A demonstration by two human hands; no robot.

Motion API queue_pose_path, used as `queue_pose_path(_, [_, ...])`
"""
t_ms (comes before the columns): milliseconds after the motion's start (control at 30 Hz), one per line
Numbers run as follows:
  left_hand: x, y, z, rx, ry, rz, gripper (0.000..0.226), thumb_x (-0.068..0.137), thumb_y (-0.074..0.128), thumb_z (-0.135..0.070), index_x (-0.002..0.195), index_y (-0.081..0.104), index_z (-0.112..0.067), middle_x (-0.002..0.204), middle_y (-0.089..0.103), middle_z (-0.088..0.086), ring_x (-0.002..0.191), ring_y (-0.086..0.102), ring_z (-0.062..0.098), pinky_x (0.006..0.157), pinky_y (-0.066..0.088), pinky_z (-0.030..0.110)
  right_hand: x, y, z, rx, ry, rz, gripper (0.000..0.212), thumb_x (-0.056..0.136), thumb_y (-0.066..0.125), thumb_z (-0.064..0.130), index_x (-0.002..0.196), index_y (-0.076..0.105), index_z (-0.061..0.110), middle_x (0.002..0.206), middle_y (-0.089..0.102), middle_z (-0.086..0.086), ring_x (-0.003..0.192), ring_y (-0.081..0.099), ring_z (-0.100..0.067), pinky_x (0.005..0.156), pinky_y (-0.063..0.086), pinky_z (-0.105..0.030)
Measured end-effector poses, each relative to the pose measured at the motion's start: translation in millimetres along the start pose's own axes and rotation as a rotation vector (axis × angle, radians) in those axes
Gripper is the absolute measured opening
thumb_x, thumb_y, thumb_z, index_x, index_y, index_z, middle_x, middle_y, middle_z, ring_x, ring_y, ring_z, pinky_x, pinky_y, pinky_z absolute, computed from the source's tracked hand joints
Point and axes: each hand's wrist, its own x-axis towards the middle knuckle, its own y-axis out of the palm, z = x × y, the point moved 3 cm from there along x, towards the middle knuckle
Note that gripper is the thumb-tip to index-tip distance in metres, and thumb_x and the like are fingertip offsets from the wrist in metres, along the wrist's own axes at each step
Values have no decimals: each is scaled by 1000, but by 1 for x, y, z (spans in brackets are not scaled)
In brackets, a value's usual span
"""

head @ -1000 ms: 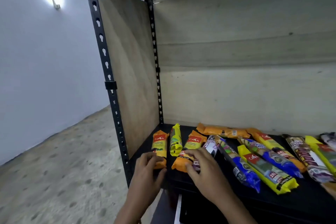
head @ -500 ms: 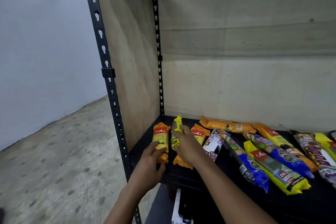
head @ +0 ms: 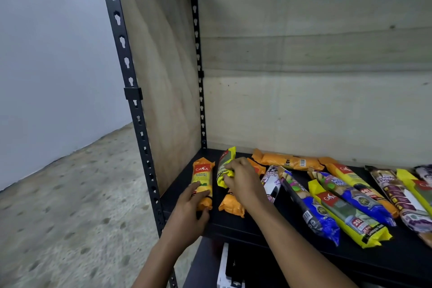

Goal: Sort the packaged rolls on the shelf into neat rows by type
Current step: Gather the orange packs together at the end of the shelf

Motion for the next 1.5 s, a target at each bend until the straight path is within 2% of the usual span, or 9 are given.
queue_pose_path(133, [-1, 0, -1, 1, -15, 4, 48, 93, 62, -27, 140, 52, -30, 158, 26, -6, 146, 25, 19, 113, 38, 37, -14, -39, -7, 82, -19, -107, 26, 88, 70, 26, 114, 66, 19, 117, 56, 1, 105, 55, -15, 81, 44, -23])
queue_pose_path(300, [-3, 0, -8, -12, -29, -40, 46, 93, 63, -23, 138, 53, -28, 158, 26, -6, 146, 25, 19, 111, 31, 31, -46, -83, -27, -1, 30, -163, 27, 87, 69, 31, 112, 66, 21, 115, 57, 1, 103, 55, -15, 77, 46, -26])
queue_pose_path(667, [-7, 0, -14, -18, -61, -15, 45, 94, 63, -22, 138, 53, -26, 159, 27, -4, 147, 23, 21, 112, 31, 34, -107, -113, -44, -93, 110, -159, 26, 85, 67, 23, 110, 62, 17, 116, 50, 2, 100, 52, -10, 70, 39, -17])
queue_pose_path(833, [-2, -1, -9, -33, -56, 7, 44, 93, 65, -24, 136, 56, -28, 157, 31, -5, 145, 29, 23, 113, 38, 44, -116, -102, -40, -131, 103, -128, 23, 85, 66, 19, 106, 58, 16, 120, 47, 0, 99, 52, -12, 61, 35, -13])
queue_pose_path(1000, [-3, -2, -4, -43, -41, -16, 43, 91, 68, -25, 133, 59, -30, 154, 36, -7, 142, 35, 21, 109, 42, 45, -118, -93, -43, -241, 181, -24, 33, 90, 61, 18, 119, 45, 16, 129, 33, -1, 107, 51, -13, 54, 28, -11])
queue_pose_path(1133, [-3, -3, -2, -50, -35, -7, 43, 91, 68, -27, 133, 59, -32, 154, 35, -9, 141, 36, 20, 108, 43, 44, -114, -94, -37, -302, 253, 100, 58, 89, 63, 20, 137, 30, 13, 142, 27, -8, 126, 43, -21, 75, 49, -24])
queue_pose_path(1267, [-3, -6, -1, -59, -43, 12, 45, 92, 67, -25, 135, 58, -33, 154, 34, -13, 142, 35, 17, 110, 42, 39, -112, -100, -19, -314, 272, 94, 93, 86, 69, 35, 153, 6, 19, 158, 10, -10, 146, 19, -27, 92, 50, -33])
queue_pose_path(1400, [-1, -10, -5, -35, -40, 78, 50, 92, 66, -20, 139, 54, -33, 156, 31, -14, 142, 33, 16, 111, 40, 33, -97, -93, 8, -342, 90, -20, 75, 88, 63, 48, 149, 26, 22, 158, 16, -6, 144, 26, -24, 91, 53, -33])
queue_pose_path(1500, [2, -16, -7, -1, -18, 125, 50, 93, 65, -20, 139, 53, -35, 154, 30, -13, 141, 33, 15, 110, 40, 30, -83, -67, 23, -255, -39, 130, 68, 92, 57, 46, 149, 29, 22, 155, 21, 0, 141, 30, -20, 94, 50, -36])
